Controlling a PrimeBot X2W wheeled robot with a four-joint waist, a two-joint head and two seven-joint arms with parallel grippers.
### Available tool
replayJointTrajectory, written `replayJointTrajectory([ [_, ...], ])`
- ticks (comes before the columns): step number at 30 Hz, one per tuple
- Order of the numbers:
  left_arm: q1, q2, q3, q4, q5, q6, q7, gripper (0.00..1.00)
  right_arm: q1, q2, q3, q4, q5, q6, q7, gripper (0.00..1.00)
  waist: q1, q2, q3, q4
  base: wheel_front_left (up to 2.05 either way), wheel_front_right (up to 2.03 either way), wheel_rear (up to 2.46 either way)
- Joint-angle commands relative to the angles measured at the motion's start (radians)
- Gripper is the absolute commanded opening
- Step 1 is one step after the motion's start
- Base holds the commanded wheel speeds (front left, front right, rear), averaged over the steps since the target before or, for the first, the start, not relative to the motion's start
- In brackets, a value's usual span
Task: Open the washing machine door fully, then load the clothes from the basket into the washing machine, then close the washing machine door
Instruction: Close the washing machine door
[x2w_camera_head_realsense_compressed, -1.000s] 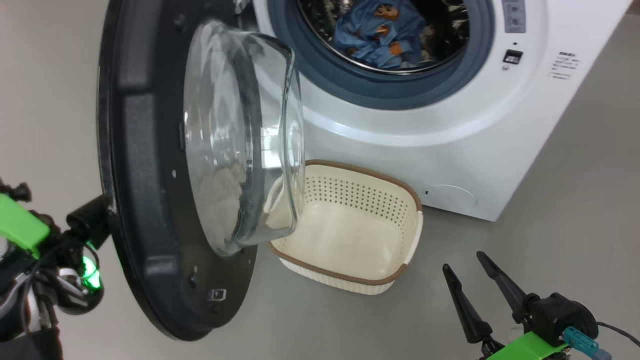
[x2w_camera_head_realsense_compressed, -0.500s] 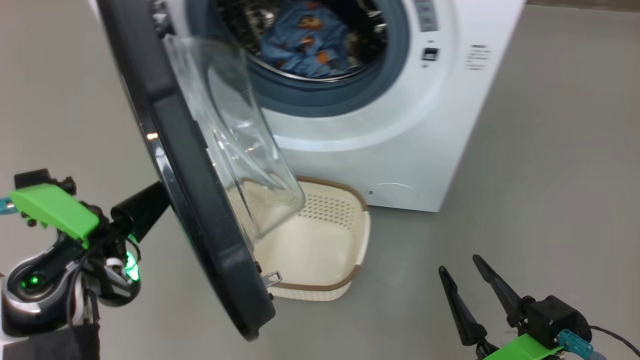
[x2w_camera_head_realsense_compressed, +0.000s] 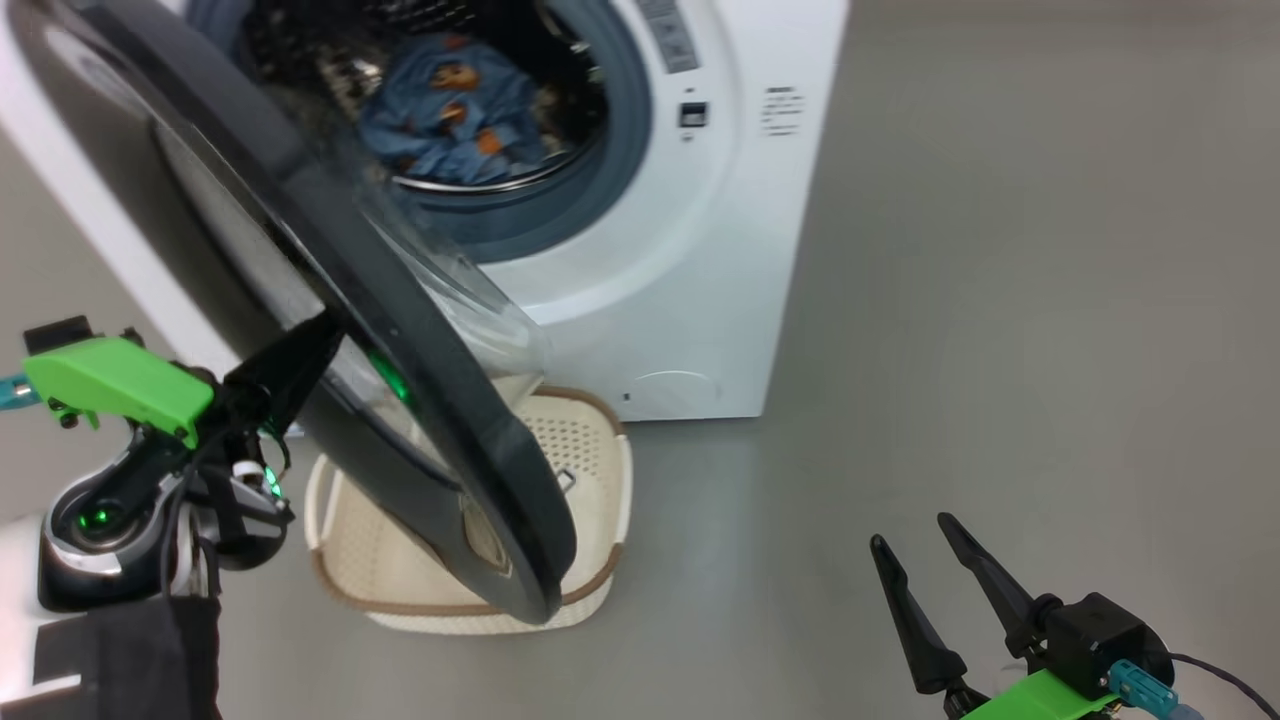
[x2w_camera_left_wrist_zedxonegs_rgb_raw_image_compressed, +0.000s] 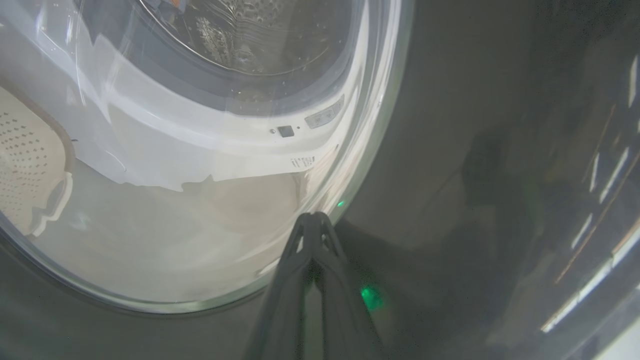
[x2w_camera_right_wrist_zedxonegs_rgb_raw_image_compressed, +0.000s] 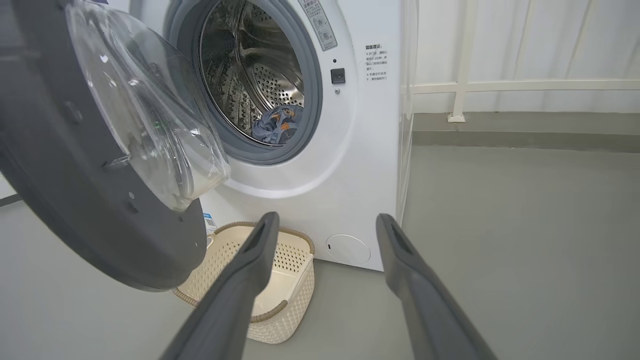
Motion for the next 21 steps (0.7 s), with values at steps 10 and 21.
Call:
replayJointTrajectory([
  [10,-0.079,0.016,0.022,0.044,0.003,-0.059,-0.029,0.0,-0.017,-0.003,0.021,-0.016,-0.004,0.002,-0.005,1.0,0.0,-0.0001,-0.012,-0.117,0.0,0.0,0.0],
  [21,-0.097,0.019,0.035,0.094,-0.003,-0.087,-0.044,0.0,-0.016,-0.004,0.019,-0.014,-0.005,0.002,-0.005,1.0,0.0,-0.0001,-0.021,-0.16,0.0,0.0,0.0],
])
